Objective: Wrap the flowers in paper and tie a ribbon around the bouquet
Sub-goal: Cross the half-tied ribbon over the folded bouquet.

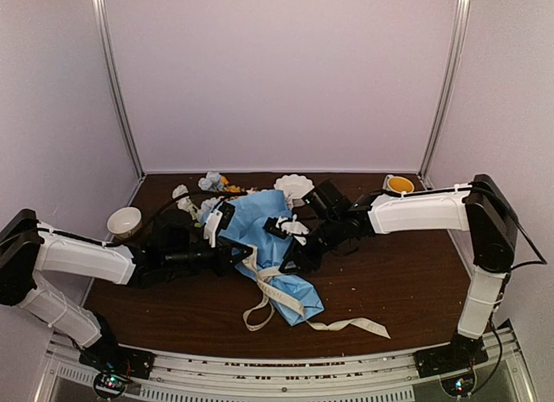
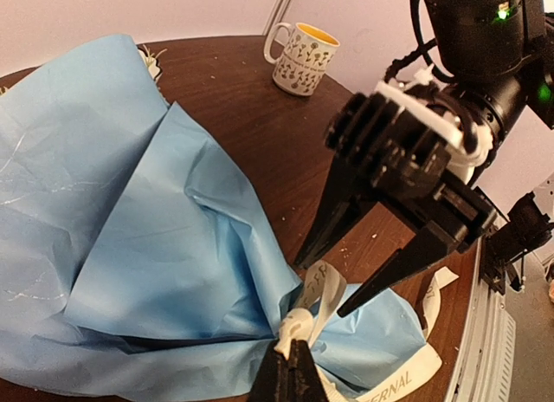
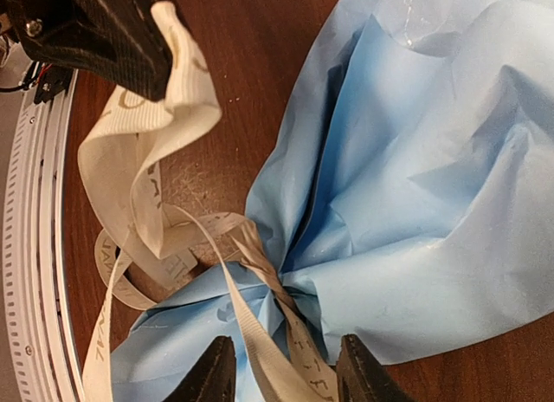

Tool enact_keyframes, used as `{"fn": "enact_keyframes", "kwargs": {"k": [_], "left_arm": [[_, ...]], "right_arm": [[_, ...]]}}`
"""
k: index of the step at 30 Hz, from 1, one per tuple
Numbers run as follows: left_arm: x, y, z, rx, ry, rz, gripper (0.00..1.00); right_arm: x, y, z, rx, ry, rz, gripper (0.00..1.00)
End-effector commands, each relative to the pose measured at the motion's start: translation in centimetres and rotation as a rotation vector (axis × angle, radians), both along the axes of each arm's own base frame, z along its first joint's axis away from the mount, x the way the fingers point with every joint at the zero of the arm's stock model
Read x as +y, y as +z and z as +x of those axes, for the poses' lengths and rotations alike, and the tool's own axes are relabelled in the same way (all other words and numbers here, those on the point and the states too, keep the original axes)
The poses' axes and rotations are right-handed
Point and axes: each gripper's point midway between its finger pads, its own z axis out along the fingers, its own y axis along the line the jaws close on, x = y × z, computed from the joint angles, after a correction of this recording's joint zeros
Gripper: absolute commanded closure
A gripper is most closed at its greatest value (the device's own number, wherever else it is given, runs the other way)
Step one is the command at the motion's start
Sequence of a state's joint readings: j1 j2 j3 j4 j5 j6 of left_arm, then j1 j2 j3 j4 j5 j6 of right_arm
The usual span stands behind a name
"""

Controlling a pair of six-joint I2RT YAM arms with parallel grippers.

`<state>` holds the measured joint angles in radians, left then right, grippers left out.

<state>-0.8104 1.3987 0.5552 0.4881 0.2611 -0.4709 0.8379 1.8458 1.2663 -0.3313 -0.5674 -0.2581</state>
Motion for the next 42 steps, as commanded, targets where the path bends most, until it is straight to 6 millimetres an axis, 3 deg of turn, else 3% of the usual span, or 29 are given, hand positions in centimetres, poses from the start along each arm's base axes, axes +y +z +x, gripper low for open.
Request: {"fn": "enact_keyframes", "kwargs": {"k": [1,4,7,12,23,29,32,34,36,38,42], "left_arm": [[-0.1,1.3,0.7,-0.038,0.021,-0.052,1.0],[-0.1,1.1,0.7,-0.038,0.023,-0.046,1.0],[0.0,0.9,0.7,-0.032,0.024,-0.044,1.0],[0.5,0.5,0.8,-0.024,0.052,-0.036,1.0],[-0.4,-1.6,1.9,0.016,0.069,-0.016,1.0],[-0.6,-2.1,2.7,0.028,0.092,0.011,1.0],[-0.7,-2.3,2.8,0.035,0.093,0.017,1.0],[-0.8,-2.3,2.8,0.034,0.09,0.017,1.0],[-0.7,-2.2,2.7,0.032,0.088,0.015,1.0],[-0.7,-2.3,2.7,0.031,0.089,0.017,1.0],[-0.6,-2.2,2.7,0.029,0.093,0.016,1.0]], "right_arm": [[-0.1,-0.7,-1.1,0.005,0.062,-0.055,0.6],[0.0,-0.8,-1.5,0.013,0.079,-0.054,0.67],[0.2,-0.7,-1.7,0.031,0.086,-0.051,0.85],[0.8,1.5,-2.3,0.049,0.098,0.023,1.0],[1.5,4.5,-5.0,0.177,0.112,0.208,1.0],[1.3,3.4,-6.8,0.246,0.163,0.187,0.99],[0.8,2.5,-7.4,0.247,0.197,0.104,0.87],[0.3,2.8,-7.0,0.235,0.198,0.072,0.79],[0.2,3.8,-5.6,0.205,0.171,0.078,0.66],[0.1,4.7,-3.9,0.184,0.132,0.089,0.6],[0.4,5.2,-0.9,0.14,0.036,0.088,0.65]]}}
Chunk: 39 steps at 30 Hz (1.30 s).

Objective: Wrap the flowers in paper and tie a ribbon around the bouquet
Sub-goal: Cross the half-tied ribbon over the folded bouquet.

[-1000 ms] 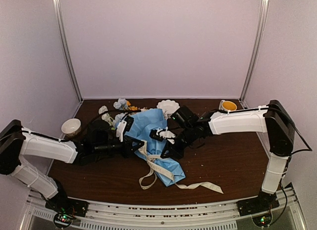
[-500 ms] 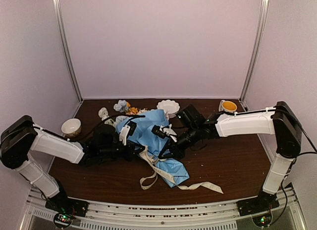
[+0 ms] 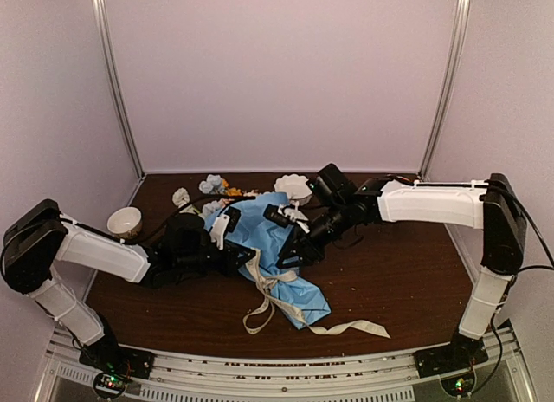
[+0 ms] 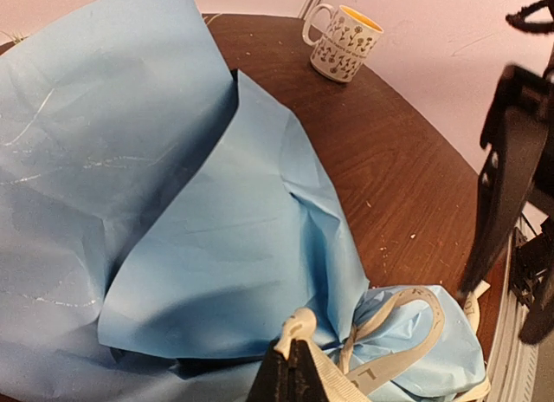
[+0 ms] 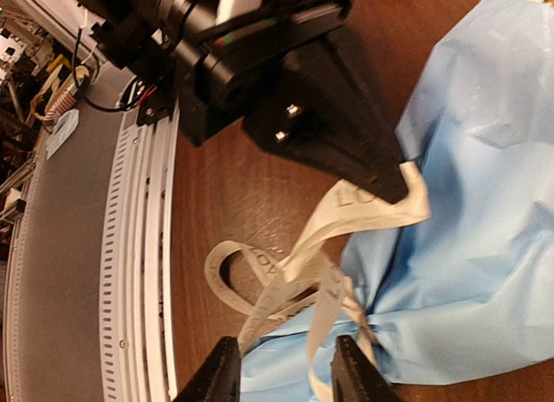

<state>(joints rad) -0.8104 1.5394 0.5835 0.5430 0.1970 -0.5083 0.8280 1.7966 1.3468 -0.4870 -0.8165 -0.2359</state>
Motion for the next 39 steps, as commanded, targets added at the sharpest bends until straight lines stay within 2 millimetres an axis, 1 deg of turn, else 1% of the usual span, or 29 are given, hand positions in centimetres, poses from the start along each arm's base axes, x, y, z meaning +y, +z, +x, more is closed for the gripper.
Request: {"fn": "enact_keyframes", "kwargs": {"k": [1,3,5,9,12,14,16,17,18,21,23,24,28,29,32,33,37,39], "left_arm": [[-0.1,1.1,0.7,-0.027,0.019,-0.024,1.0],[0.0,1.1,0.8,-0.027,0.023,-0.025,1.0],[0.0,1.2,0.7,-0.029,0.022,-0.026,1.0],[0.1,1.1,0.8,-0.028,0.027,-0.026,1.0],[0.5,0.5,1.1,0.0,0.061,-0.006,1.0],[0.9,-0.1,1.3,0.034,0.097,0.01,1.0],[1.2,-0.5,1.3,0.069,0.123,0.001,1.0],[1.3,-0.7,1.2,0.087,0.133,-0.003,1.0],[1.4,-1.0,1.1,0.104,0.138,-0.007,1.0],[1.6,-1.3,0.9,0.12,0.147,-0.017,1.0],[1.7,-1.3,0.8,0.119,0.152,-0.02,1.0],[1.7,-1.2,0.8,0.118,0.147,-0.022,1.0],[1.6,-1.1,0.7,0.115,0.141,-0.026,1.0],[1.6,-1.1,0.7,0.113,0.137,-0.027,1.0],[1.7,-1.1,0.6,0.11,0.139,-0.028,1.0],[1.7,-1.1,0.7,0.11,0.142,-0.03,1.0],[1.9,-1.1,0.7,0.109,0.151,-0.033,1.0],[2.0,-1.0,0.6,0.106,0.152,-0.034,1.0]], "right_arm": [[0.0,-0.3,3.4,-0.042,-0.11,-0.049,0.69],[0.0,-1.5,4.1,-0.043,-0.14,-0.102,0.75],[0.1,-2.5,4.2,-0.053,-0.134,-0.148,0.8],[-0.1,-4.5,3.5,-0.09,-0.101,-0.233,0.82],[-0.2,-5.1,2.9,-0.065,-0.083,-0.253,0.82],[-0.1,-4.5,2.6,-0.06,-0.09,-0.223,0.81],[0.0,-3.3,2.8,-0.067,-0.124,-0.18,0.78],[0.0,-2.6,3.1,-0.08,-0.157,-0.16,0.73],[-0.2,-2.1,3.5,-0.096,-0.202,-0.146,0.72],[-0.8,0.1,4.1,-0.172,-0.317,-0.057,0.71],[-1.4,0.4,3.1,-0.219,-0.348,-0.039,0.71],[-1.5,0.2,2.3,-0.234,-0.342,-0.036,0.7],[-0.6,-1.8,-2.4,-0.269,-0.25,-0.056,0.65],[-0.5,-2.4,-3.1,-0.285,-0.236,-0.074,0.64],[0.3,-3.7,-4.0,-0.342,-0.193,-0.15,0.62],[0.7,-3.8,-4.1,-0.363,-0.179,-0.168,0.61],[1.7,-4.7,-4.1,-0.459,-0.153,-0.226,0.59],[2.0,-4.8,-4.0,-0.505,-0.144,-0.242,0.59]]}}
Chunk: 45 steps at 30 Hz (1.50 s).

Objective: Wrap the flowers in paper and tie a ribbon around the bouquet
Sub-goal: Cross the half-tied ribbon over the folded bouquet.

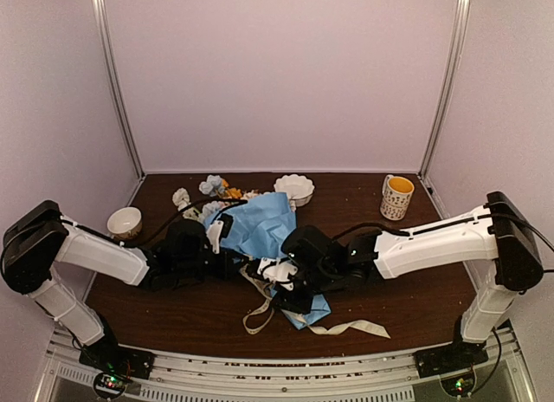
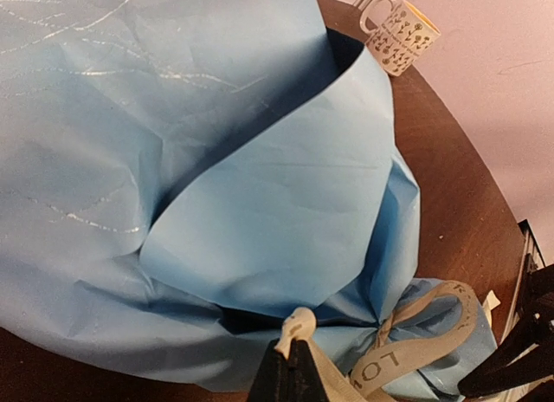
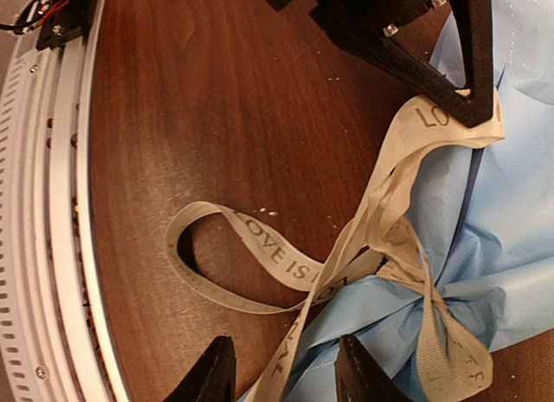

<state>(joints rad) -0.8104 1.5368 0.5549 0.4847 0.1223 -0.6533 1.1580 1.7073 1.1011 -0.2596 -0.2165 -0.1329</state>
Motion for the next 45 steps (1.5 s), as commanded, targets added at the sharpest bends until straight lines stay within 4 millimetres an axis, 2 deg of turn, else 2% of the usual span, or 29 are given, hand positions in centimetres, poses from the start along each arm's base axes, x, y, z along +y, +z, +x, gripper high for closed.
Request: {"fn": "enact_keyframes", "kwargs": {"k": [1,5,11,16,20,23,28,31,39,45], "left_arm": [[0.2,1.4,0.5,-0.041,0.025,-0.044,1.0],[0.2,1.4,0.5,-0.043,0.021,-0.047,1.0],[0.1,1.5,0.4,-0.046,0.015,-0.049,1.0],[0.2,1.5,0.5,-0.047,0.017,-0.05,1.0],[0.2,1.5,0.4,-0.048,0.017,-0.048,1.0],[0.4,1.4,0.4,-0.045,0.022,-0.042,1.0],[1.2,1.2,0.0,-0.041,0.031,-0.01,1.0],[1.7,0.9,-0.3,-0.038,0.029,0.016,1.0],[1.4,0.2,-1.1,-0.02,-0.03,0.053,1.0],[2.4,-0.7,-2.0,0.012,-0.032,0.103,1.0]], "right_arm": [[0.6,0.4,1.7,-0.166,-0.011,-0.068,0.59],[0.7,-0.2,1.6,-0.216,0.021,-0.122,0.6],[1.0,-1.4,0.4,-0.228,0.108,-0.173,0.65],[0.9,-2.5,0.7,-0.235,0.11,-0.232,0.71],[0.8,-2.2,1.1,-0.247,0.086,-0.237,0.89],[0.9,-0.7,1.5,-0.256,0.053,-0.209,1.0],[1.2,2.5,1.5,-0.194,0.001,-0.107,1.0],[0.4,3.2,2.1,-0.121,-0.067,-0.069,1.0],[-2.6,1.4,4.8,0.04,-0.205,-0.062,1.0],[-3.4,-0.3,5.6,0.134,-0.252,-0.052,1.0]]}}
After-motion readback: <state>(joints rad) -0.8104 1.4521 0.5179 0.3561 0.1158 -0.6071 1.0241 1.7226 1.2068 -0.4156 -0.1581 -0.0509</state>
